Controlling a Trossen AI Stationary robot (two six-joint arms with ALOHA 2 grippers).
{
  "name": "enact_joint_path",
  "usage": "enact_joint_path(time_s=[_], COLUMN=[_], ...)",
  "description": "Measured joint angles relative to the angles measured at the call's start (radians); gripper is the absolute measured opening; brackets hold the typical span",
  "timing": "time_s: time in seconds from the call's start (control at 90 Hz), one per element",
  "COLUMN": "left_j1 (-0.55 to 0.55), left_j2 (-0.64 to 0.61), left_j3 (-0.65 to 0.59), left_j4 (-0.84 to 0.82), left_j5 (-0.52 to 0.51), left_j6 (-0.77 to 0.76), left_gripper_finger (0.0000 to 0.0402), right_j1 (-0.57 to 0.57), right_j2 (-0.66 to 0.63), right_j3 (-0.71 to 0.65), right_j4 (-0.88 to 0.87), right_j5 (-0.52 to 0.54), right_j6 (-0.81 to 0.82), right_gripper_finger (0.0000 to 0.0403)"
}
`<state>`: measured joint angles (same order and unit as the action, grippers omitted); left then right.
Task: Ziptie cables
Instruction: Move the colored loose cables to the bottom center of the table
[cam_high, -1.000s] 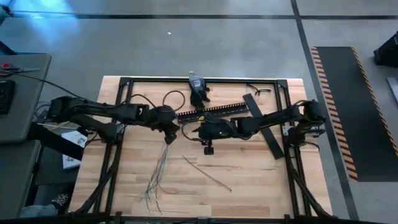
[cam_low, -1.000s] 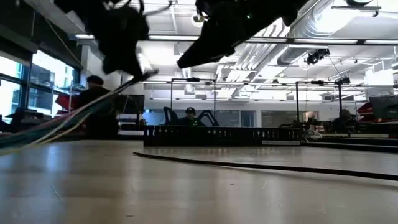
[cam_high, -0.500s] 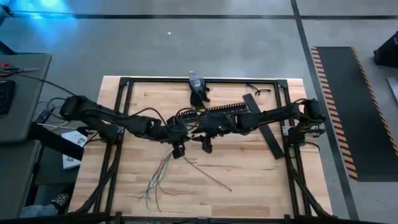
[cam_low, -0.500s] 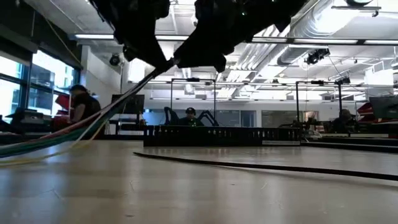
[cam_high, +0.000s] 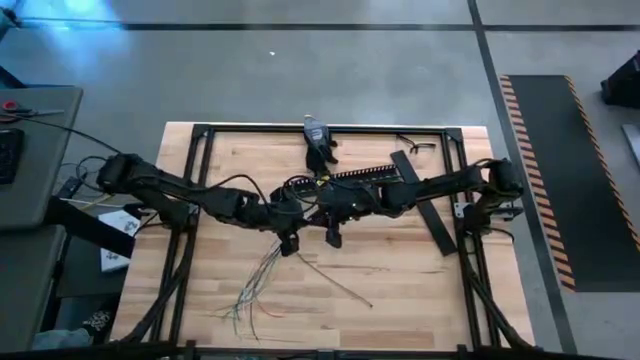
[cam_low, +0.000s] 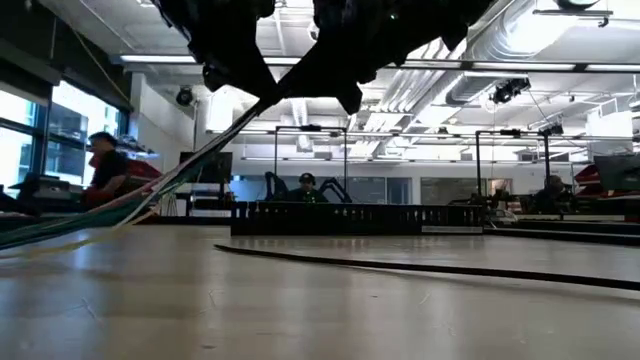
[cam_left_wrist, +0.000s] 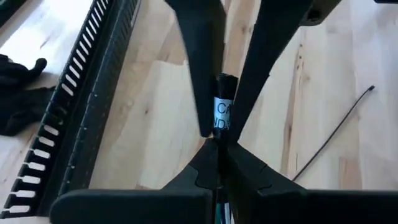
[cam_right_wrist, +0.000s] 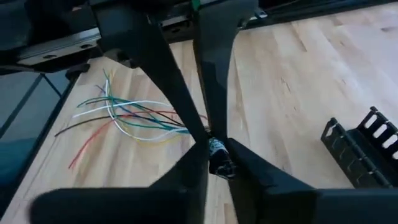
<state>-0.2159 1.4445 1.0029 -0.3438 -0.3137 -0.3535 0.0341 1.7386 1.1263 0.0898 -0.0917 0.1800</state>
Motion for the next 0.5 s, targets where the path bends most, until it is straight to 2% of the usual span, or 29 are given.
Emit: enact_joint_path(time_s=[0.133,0.211,0.378,0.5], left_j1=[-0.004,-0.01,-0.037,-0.055], left_j2=[0.0,-0.007,-0.05,-0.092], left_j3=[-0.001,0.0,0.002,0.004], left_j4=[0.016,0.022,0.012,0.018], left_j5=[-0.004,0.023,0.034,0.004], left_j6=[-0.007,-0.009,-0.026,-0.042], left_gripper_finger=[0.0022,0.0047,0.0102,0.0121], right_j1=[0.0,-0.002,0.004,0.007], right_j2=[-0.016,-0.048,-0.141,-0.194], right_j3=[0.002,0.002,0.0,-0.018], right_j4=[-0.047,-0.155,-0.399,-0.582], right_j5=[0.001,-0.005,-0.151,-0.215], right_j6=[-0.001,0.003,0.051,0.051], right_gripper_finger=[0.0006,0.0004,0.0002,0.0002])
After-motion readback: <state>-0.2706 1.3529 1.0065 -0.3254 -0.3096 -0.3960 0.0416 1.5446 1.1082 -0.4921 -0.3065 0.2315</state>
